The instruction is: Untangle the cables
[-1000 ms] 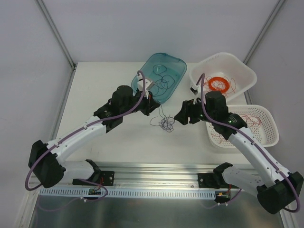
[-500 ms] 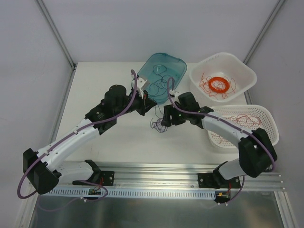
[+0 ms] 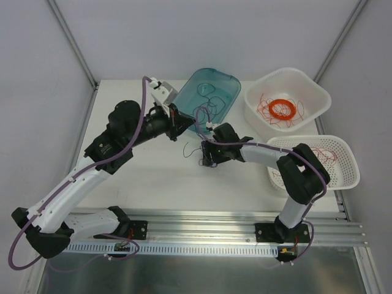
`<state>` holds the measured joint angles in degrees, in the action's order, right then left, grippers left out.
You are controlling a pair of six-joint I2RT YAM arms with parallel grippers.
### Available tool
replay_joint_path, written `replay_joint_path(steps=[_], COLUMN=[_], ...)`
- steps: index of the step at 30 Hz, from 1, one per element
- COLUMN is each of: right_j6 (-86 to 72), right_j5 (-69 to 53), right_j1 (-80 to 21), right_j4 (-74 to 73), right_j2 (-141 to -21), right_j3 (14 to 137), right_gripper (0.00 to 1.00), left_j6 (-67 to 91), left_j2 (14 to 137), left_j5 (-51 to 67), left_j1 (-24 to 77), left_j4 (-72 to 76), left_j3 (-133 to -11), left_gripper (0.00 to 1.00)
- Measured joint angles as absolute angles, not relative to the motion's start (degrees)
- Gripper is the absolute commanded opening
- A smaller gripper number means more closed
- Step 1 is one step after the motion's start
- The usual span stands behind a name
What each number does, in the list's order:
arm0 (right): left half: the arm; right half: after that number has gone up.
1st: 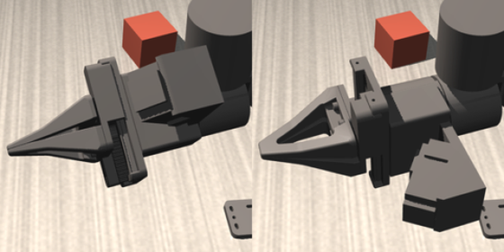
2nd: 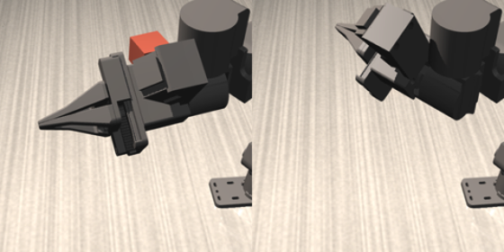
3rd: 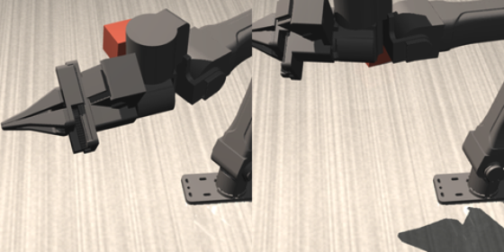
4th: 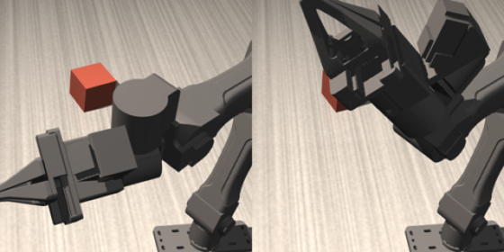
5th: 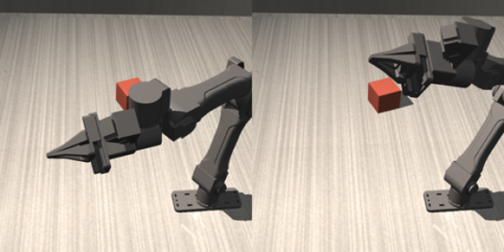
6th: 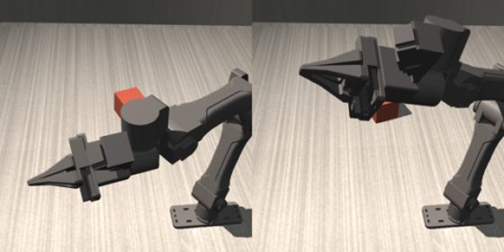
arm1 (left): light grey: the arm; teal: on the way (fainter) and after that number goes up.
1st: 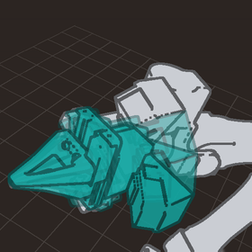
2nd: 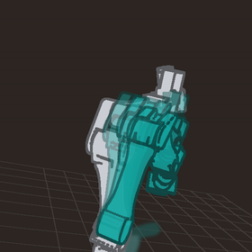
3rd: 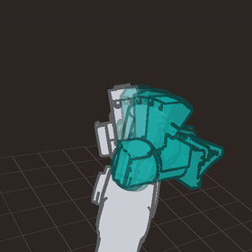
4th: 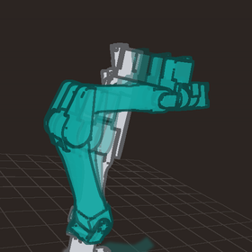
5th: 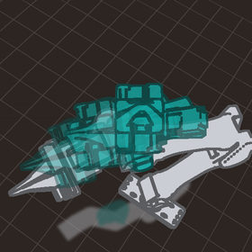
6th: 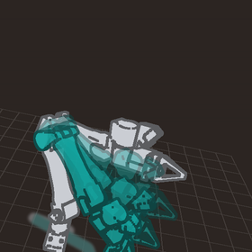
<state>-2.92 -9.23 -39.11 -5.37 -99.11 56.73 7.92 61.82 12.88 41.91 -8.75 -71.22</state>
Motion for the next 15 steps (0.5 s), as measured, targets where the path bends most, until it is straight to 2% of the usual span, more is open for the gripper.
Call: replay_joint_path(steps=[6,15], right_j6=[-3.1,-4.8], right_j5=[-6.0,-4.8], right_j1=[-38.3,-29.3], right_j4=[-5.3,-4.0], right_j2=[-100.1,-95.7], right_j3=[57.6,51.6], right_gripper=[0.58,0.57], left_j6=[6.2,2.0], left_j2=[58.7,58.1], left_j5=[10.9,2.0], left_j1=[41.3,34.6], left_j4=[-14.8,-27.5], left_j3=[-78.6,-89.2], left_gripper=[0.00,0.00])
